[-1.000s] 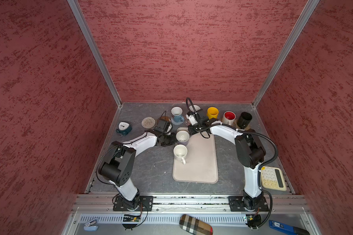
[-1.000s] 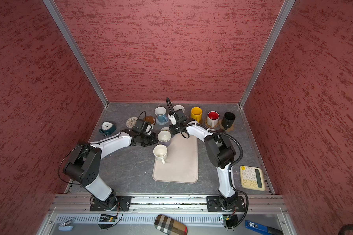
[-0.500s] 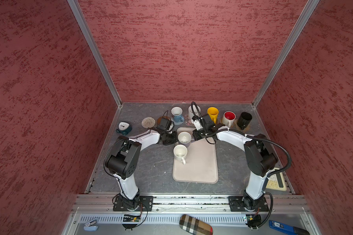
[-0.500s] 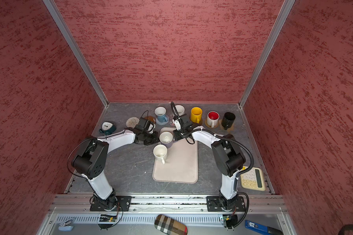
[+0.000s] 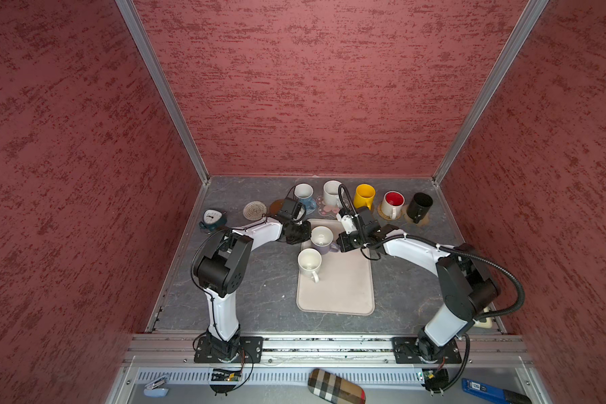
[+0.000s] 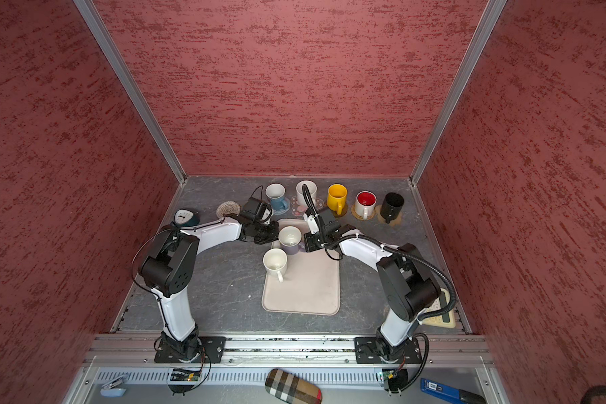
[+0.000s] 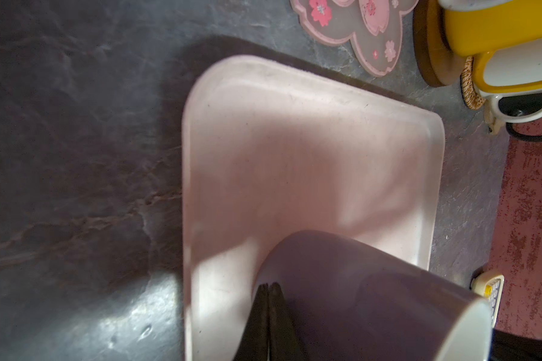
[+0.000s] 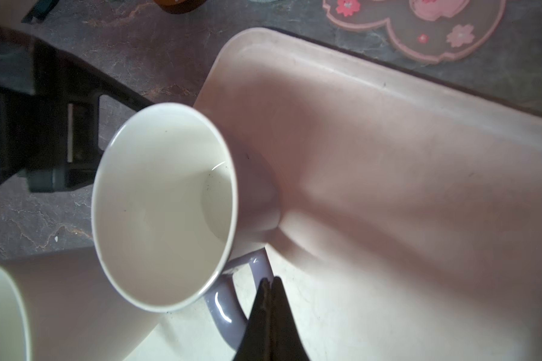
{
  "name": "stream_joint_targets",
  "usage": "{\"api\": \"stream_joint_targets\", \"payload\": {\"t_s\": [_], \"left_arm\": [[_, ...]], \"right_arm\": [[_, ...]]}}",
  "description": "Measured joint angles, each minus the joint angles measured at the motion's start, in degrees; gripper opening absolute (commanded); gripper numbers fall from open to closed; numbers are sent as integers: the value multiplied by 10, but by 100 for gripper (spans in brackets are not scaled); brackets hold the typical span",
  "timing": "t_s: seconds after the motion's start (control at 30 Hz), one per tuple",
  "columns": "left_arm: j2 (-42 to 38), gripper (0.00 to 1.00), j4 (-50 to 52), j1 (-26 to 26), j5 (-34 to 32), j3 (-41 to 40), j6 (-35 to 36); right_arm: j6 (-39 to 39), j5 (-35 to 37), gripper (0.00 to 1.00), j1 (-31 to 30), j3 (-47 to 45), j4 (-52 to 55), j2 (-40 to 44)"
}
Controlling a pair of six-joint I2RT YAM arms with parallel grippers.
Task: Place cups on coasters
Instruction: Rotate the cup on the tray.
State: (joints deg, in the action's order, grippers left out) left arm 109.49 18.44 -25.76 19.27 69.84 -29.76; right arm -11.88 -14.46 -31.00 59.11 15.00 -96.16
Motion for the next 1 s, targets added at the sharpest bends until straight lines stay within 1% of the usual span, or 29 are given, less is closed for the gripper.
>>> {"api": "stream_joint_targets", "payload": {"t_s": [0.33, 0.5, 0.63, 0.7, 0.83, 0.9, 1.0], "left_arm": [[9, 7, 13, -1, -7, 36, 3], [7, 7, 30, 11, -18, 41, 13], [-9, 8, 56, 30, -30, 41, 20], [-29, 11, 73, 39, -38, 41, 24], [-97, 16, 116, 47, -67, 41, 35], [-137, 18, 139, 42, -81, 41, 39], [-198, 24, 180, 22, -109, 41, 43]], "right_arm": [[-17, -1, 0, -3, -28, -11, 27], [-22, 16, 0, -3, -28, -12, 28], [-24, 33, 4, -3, -28, -6, 33], [-25, 44, 5, -3, -28, 0, 39], [-26, 69, 11, 0, -26, 14, 64], [-27, 78, 13, 1, -26, 17, 79], [-30, 89, 16, 3, -26, 21, 101]]}}
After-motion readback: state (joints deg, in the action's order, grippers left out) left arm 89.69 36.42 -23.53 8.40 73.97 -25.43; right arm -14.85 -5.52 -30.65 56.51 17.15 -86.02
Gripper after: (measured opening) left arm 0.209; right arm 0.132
